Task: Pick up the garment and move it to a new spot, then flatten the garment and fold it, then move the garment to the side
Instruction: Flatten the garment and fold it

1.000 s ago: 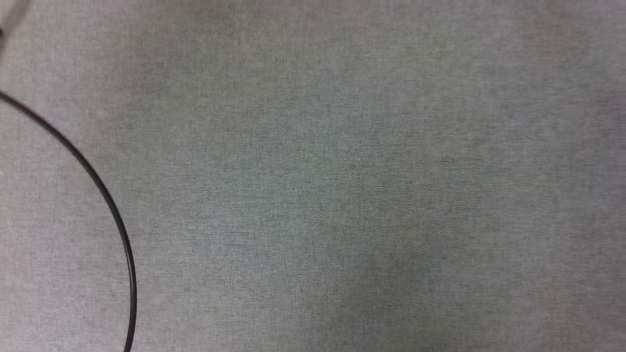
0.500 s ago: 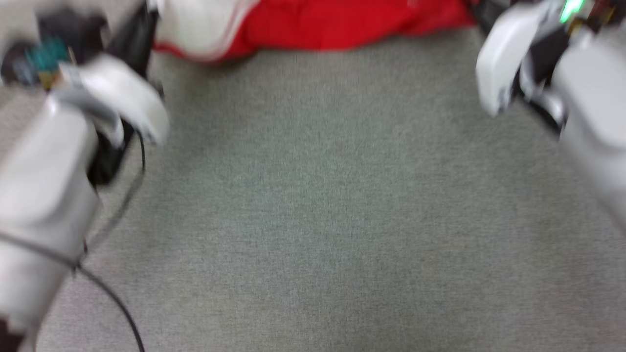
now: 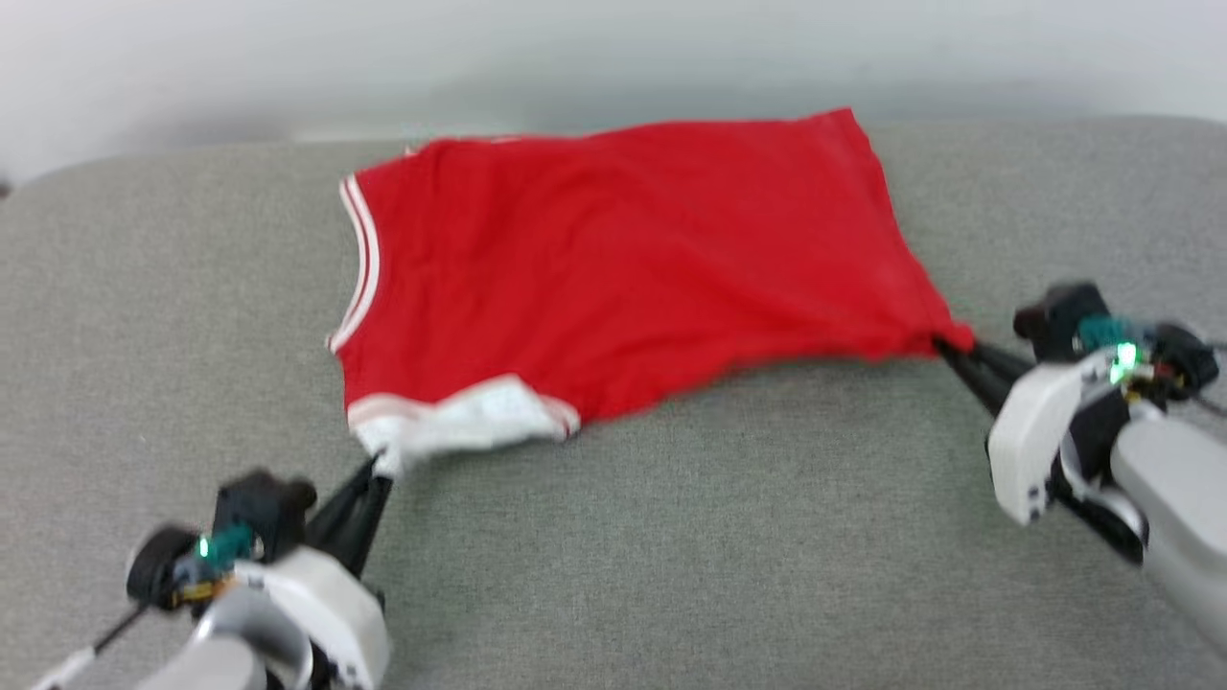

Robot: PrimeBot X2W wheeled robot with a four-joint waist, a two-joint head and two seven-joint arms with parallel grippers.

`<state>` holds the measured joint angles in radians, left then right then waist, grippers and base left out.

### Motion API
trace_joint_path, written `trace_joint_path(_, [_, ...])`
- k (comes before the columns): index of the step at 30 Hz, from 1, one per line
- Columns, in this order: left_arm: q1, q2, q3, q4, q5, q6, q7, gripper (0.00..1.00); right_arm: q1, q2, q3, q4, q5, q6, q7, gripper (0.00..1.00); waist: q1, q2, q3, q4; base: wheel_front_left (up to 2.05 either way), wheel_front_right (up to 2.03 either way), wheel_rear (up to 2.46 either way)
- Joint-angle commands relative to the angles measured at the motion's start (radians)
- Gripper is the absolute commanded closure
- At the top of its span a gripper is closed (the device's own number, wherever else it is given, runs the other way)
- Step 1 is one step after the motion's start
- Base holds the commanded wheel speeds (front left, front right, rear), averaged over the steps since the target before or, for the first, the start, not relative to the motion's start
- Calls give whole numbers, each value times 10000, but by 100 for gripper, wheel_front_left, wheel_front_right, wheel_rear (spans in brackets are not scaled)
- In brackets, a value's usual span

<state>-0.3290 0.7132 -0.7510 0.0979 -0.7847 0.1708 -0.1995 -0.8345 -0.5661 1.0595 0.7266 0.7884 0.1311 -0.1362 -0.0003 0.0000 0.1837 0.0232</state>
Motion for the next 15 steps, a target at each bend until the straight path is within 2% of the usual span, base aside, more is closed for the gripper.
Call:
trace_joint_path(1, [381,105,-1,-255,-118,184,17,100,405,-66,35,-132,112,-7,-59,100,3,0,-320,-27,0,0,0])
trace_joint_path(3, [1075,312,-28,-775,-259,529,59,100,935,-299,-1,-345,181,-7,-124,100,3,0,-544,-28,0,0,0])
trace_joint_path(4, [1990,585,-39,-1305,-497,952,52,100,1820,-590,-177,-645,309,-7,-227,100,3,0,-888,3,0,0,0])
trace_joint_path(11, [3847,827,-84,-1921,-1036,1668,-175,100,4039,-1150,-681,-1549,324,-7,-154,100,3,0,-1586,5,0,0,0])
trace_joint_path(15, [4681,922,-181,-2053,-1217,1876,-280,100,5320,-1360,-1282,-2172,247,-7,-22,100,3,0,-1844,11,0,0,0])
